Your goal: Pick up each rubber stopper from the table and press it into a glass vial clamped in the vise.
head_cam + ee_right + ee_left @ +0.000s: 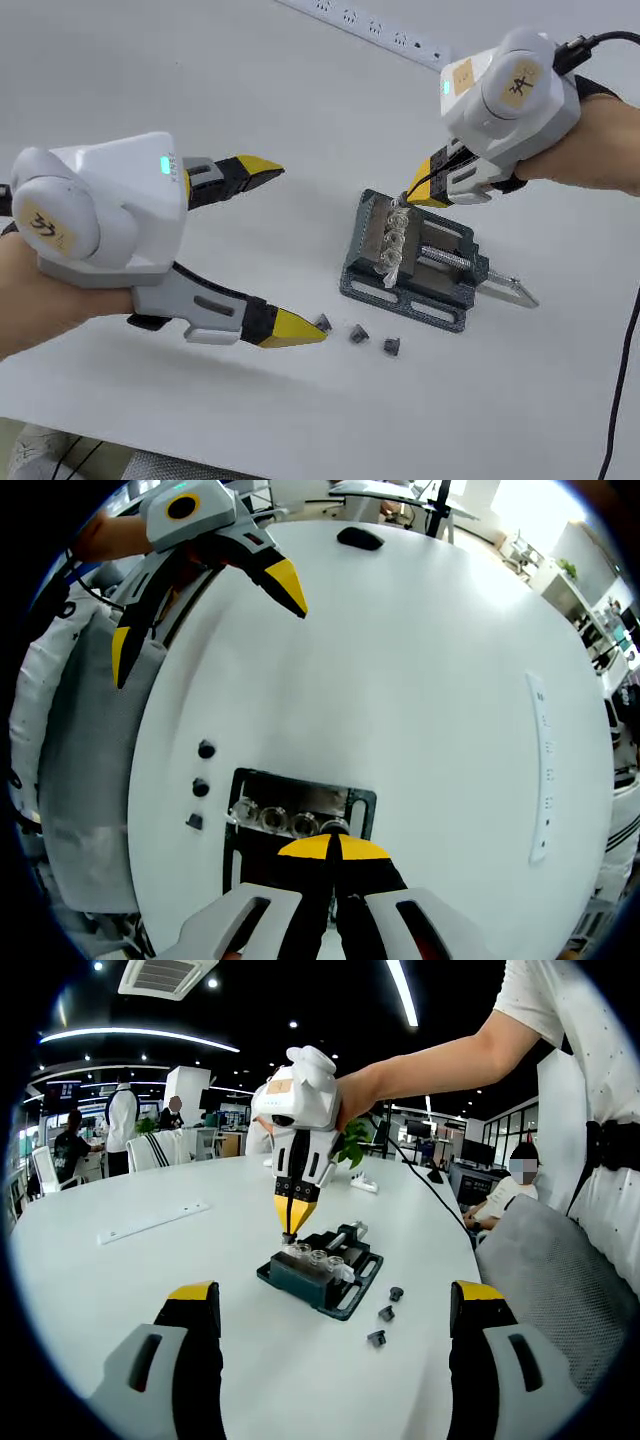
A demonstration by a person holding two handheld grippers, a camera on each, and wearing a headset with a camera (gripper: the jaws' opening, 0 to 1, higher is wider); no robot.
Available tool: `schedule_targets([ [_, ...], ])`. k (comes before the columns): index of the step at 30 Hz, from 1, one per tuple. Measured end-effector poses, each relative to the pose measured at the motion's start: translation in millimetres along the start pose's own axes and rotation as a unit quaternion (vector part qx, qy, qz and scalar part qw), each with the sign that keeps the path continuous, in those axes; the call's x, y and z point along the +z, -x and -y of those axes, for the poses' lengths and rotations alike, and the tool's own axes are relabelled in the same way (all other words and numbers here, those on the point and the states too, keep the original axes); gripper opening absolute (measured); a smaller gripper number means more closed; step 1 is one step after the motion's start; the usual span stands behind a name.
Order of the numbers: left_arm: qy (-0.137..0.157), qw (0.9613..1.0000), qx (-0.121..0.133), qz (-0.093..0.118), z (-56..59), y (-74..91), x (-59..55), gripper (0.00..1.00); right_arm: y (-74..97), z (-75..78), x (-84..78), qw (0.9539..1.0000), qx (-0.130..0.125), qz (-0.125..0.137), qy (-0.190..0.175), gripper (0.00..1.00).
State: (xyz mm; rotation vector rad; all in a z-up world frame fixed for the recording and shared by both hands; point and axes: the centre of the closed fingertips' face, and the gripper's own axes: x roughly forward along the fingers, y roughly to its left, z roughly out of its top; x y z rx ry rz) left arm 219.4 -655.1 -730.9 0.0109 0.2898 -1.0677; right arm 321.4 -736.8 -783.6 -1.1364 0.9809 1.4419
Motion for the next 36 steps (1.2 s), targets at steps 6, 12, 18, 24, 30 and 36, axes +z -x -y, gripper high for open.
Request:
schedule_targets([
  [6, 0.000, 1.0000, 0.000, 0.002, 0.1, -0.8, 0.4, 0.95, -0.5, -1.4, 1.0, 1.0000, 0.002, -0.005, 0.000, 0.00],
  [12, 0.001, 1.0000, -0.001, 0.003, 0.3, -1.9, 1.8, 0.95, -0.7, -2.0, 0.4, 0.9998, 0.006, -0.015, 0.008, 0.00],
  [18, 0.000, 1.0000, -0.002, 0.005, 0.4, -4.1, 3.0, 0.95, -1.0, -2.1, -0.5, 0.9998, 0.008, -0.018, 0.009, 0.00],
  [24, 0.000, 1.0000, -0.003, 0.004, 1.0, -4.3, 2.1, 0.95, -1.2, -2.4, 0.1, 0.9997, 0.010, -0.021, 0.011, 0.00],
  [30, 0.002, 1.0000, -0.003, 0.005, 0.0, -4.8, 2.3, 0.94, -1.7, -1.6, 0.2, 0.9996, 0.012, -0.021, 0.012, 0.00],
  [36, 0.001, 1.0000, -0.005, 0.007, 0.1, -6.2, 3.3, 0.94, -2.1, -0.9, 0.4, 0.9995, 0.014, -0.026, 0.011, 0.00],
])
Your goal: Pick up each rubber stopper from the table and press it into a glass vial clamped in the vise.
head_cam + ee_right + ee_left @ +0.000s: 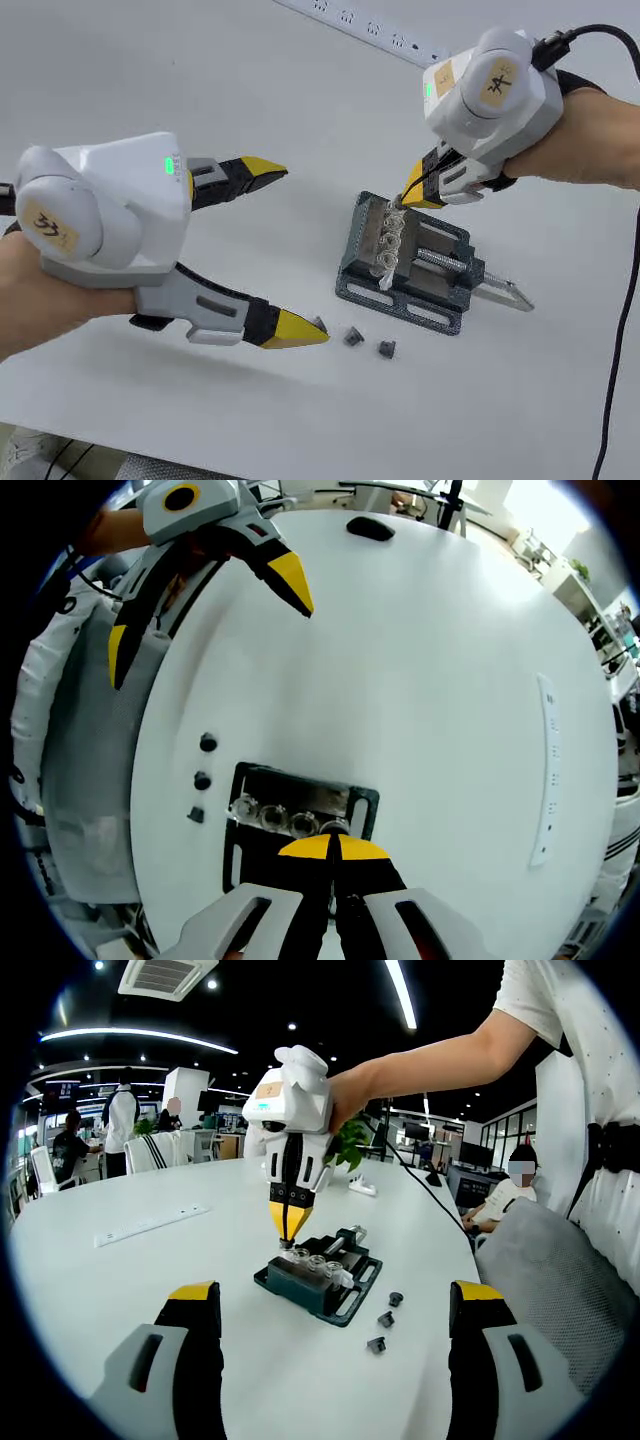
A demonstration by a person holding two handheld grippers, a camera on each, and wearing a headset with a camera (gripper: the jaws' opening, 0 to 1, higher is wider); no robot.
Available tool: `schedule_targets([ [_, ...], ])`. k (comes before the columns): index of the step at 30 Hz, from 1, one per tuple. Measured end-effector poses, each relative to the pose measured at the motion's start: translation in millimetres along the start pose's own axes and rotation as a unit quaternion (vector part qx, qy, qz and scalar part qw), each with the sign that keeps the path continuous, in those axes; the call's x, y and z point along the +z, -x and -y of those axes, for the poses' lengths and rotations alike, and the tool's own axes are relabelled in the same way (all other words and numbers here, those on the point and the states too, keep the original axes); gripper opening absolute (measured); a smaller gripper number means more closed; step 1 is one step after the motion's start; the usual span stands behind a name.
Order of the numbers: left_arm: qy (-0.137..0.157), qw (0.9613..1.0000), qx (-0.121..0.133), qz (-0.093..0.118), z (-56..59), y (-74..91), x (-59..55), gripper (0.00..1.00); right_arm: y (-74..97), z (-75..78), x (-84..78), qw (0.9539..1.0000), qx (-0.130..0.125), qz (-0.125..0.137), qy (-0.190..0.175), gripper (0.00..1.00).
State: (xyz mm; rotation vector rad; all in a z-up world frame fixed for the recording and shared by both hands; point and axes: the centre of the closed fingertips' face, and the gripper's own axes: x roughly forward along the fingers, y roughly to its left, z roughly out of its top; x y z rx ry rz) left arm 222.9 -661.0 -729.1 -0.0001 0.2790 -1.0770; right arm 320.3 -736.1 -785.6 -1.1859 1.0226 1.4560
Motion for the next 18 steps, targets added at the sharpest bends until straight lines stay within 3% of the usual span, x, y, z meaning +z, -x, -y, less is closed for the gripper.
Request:
schedule_targets([
  [13, -0.004, 1.0000, -0.002, 0.001, 1.3, -1.0, 2.0, 0.94, -1.1, -0.5, 1.3, 1.0000, -0.005, -0.005, 0.007, 0.00],
  [18, -0.008, 1.0000, -0.001, -0.002, 2.1, 1.3, 5.2, 0.94, 2.6, 0.0, 1.3, 0.9995, -0.006, 0.019, -0.022, 0.00],
])
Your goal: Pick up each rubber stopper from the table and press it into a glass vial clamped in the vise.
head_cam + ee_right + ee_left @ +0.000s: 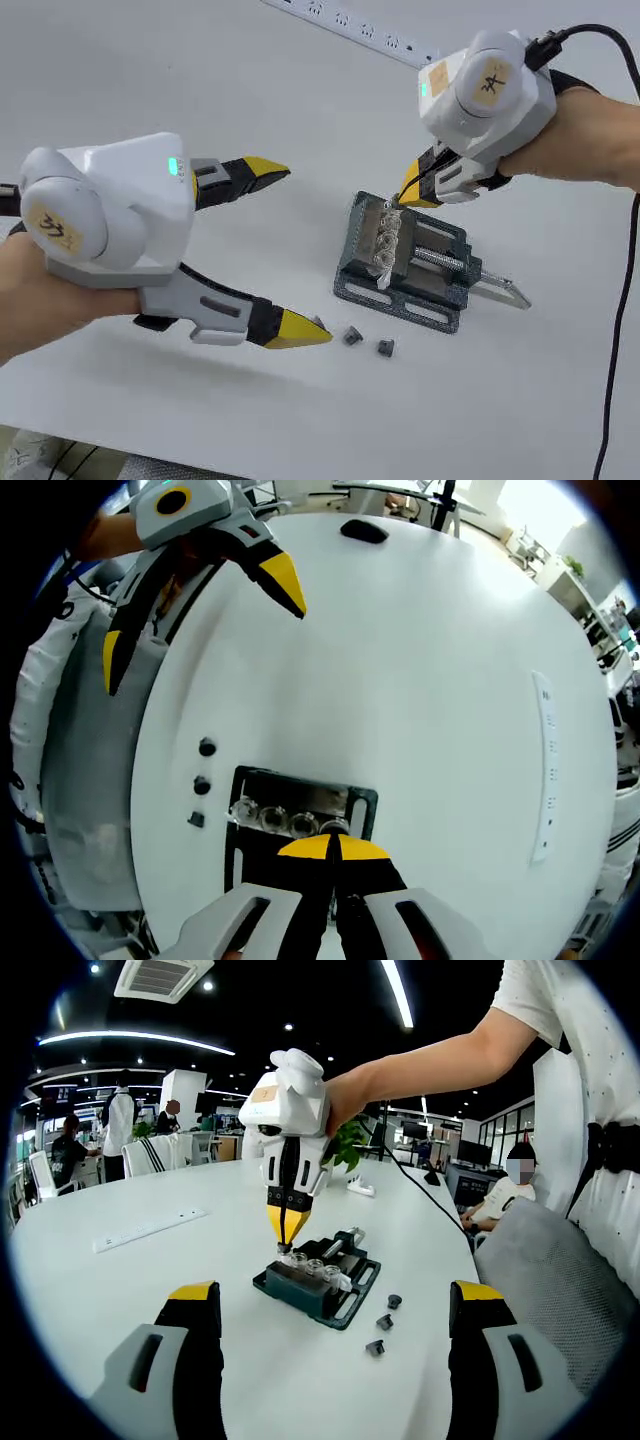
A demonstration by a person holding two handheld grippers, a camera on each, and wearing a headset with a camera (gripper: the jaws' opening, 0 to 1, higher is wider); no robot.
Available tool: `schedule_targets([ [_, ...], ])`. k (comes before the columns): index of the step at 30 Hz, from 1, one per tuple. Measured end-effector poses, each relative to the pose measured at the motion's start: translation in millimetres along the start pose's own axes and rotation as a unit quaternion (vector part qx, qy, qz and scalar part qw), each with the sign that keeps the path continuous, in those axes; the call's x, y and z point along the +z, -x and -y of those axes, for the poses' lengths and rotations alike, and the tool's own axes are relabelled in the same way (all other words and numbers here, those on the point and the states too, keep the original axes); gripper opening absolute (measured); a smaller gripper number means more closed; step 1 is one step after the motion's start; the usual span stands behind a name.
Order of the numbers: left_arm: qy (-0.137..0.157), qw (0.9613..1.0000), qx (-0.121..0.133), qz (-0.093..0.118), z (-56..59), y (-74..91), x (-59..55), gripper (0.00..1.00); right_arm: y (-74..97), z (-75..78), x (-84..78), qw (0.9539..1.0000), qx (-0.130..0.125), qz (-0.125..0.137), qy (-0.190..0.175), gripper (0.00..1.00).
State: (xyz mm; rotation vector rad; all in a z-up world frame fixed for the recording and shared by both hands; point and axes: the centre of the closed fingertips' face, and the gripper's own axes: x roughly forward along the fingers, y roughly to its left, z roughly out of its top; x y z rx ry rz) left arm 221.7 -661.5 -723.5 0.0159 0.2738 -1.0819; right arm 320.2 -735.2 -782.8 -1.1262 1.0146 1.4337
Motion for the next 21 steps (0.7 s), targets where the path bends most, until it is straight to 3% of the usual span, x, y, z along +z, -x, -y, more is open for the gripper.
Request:
schedule_targets([
  [12, -0.009, 0.9999, 0.011, -0.010, -2.6, 7.8, 4.4, 0.94, 0.8, -0.6, -0.2, 0.9996, -0.011, 0.023, -0.014, 0.00],
  [21, -0.013, 0.9998, 0.009, -0.013, 0.7, 7.1, 7.5, 0.94, 21.5, 6.6, 0.2, 0.9976, -0.039, 0.049, -0.030, 0.00],
])
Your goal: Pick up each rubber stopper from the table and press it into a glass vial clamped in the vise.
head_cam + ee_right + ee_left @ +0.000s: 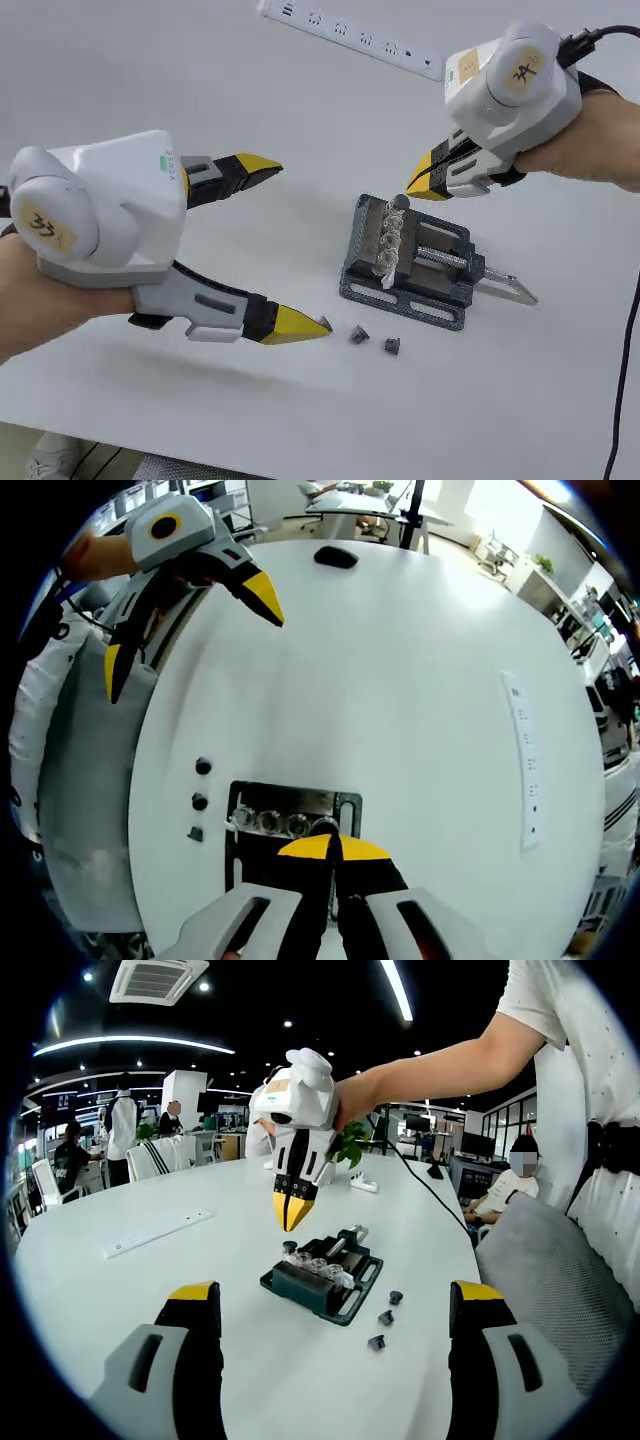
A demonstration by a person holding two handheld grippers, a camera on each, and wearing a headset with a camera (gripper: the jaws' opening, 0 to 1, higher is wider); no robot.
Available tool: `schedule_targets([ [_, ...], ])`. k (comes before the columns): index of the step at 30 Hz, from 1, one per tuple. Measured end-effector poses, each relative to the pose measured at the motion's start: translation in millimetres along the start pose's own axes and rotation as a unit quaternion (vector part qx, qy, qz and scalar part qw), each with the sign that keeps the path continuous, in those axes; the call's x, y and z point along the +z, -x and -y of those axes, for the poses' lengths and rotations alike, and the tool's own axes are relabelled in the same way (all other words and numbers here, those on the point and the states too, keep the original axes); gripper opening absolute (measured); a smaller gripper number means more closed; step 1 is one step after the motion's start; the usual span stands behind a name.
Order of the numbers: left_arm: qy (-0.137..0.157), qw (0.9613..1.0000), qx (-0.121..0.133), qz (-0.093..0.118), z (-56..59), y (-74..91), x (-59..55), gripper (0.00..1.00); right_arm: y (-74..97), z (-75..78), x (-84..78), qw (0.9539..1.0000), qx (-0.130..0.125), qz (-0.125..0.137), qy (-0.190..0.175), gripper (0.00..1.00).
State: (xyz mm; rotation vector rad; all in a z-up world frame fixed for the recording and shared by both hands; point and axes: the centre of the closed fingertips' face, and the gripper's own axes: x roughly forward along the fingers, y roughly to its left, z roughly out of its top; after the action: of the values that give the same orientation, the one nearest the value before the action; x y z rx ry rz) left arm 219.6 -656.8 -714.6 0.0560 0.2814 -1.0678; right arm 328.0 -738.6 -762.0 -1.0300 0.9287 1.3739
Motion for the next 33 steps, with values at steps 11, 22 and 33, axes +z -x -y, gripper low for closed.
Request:
schedule_targets([
  [11, -0.012, 0.9999, -0.008, -0.007, 8.6, -0.5, 6.1, 0.95, 21.5, -6.7, -5.6, 0.9988, -0.027, 0.031, -0.026, 0.04],
  [22, -0.027, 0.9994, -0.014, -0.017, 17.4, 2.9, 13.7, 0.97, 44.4, -25.9, -6.1, 0.9938, -0.060, 0.075, -0.055, 0.16],
  [33, -0.041, 0.9982, -0.021, -0.039, 27.3, 8.1, 11.7, 0.99, 61.8, -44.8, -15.5, 0.9827, -0.099, 0.125, -0.095, 0.29],
])
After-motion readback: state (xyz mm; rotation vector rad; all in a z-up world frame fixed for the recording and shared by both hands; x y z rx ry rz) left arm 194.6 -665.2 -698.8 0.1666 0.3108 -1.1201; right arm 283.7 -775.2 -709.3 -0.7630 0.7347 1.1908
